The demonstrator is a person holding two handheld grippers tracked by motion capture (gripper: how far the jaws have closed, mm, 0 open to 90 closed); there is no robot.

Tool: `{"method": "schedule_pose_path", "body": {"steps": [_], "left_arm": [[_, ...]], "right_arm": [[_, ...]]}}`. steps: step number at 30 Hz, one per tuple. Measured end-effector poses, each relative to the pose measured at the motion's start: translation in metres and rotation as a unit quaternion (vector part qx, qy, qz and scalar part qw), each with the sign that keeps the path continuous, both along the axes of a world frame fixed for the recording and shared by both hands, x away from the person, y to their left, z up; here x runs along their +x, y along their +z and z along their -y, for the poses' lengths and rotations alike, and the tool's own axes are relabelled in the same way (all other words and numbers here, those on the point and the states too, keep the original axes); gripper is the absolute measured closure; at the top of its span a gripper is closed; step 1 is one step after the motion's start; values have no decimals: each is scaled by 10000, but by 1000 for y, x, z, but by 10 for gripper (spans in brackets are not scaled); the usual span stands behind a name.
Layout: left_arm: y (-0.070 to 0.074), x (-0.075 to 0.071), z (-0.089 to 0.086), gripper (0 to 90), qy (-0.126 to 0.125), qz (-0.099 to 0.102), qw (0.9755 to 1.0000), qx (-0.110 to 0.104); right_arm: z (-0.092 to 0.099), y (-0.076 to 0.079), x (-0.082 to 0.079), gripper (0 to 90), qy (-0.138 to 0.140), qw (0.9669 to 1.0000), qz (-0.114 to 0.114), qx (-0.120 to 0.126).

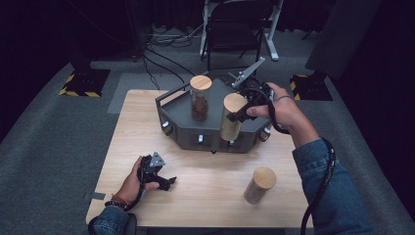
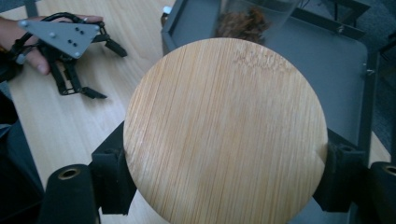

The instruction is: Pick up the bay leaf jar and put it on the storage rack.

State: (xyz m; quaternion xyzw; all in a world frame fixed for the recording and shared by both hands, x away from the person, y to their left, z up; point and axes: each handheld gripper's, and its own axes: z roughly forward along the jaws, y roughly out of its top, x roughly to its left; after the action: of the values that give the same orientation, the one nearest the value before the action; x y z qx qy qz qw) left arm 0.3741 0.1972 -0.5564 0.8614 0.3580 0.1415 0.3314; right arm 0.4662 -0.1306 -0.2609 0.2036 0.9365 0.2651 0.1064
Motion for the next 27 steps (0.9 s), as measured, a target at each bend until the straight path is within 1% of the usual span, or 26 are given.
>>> {"method": "schedule_pose_path", "body": {"steps": [3,5,11,16,23,27], "left_arm": [[0,0,0,4,2,2,10000,1],[0,0,0,3,-1,-1,10000,1],[0,0,0,3,2,-2,10000,-1],[0,0,0,4,-2,-7,10000,-5],[0,0,0,3,-13,-3,10000,-2],[0,0,0,3,-13,-3,10000,-2]], "right_arm": [[-1,2,8,245,-82,10000,0,42],[-2,2,13,245,-145,9998,-13,114],[-6,0,26,245,-328,9994,-1,134],[-8,-3,36,245,-489,9988,11,74],[-8,-9,48,245,-688,9975,-54,153],[-9,-13,52,245,-725,9971,-92,221]]}}
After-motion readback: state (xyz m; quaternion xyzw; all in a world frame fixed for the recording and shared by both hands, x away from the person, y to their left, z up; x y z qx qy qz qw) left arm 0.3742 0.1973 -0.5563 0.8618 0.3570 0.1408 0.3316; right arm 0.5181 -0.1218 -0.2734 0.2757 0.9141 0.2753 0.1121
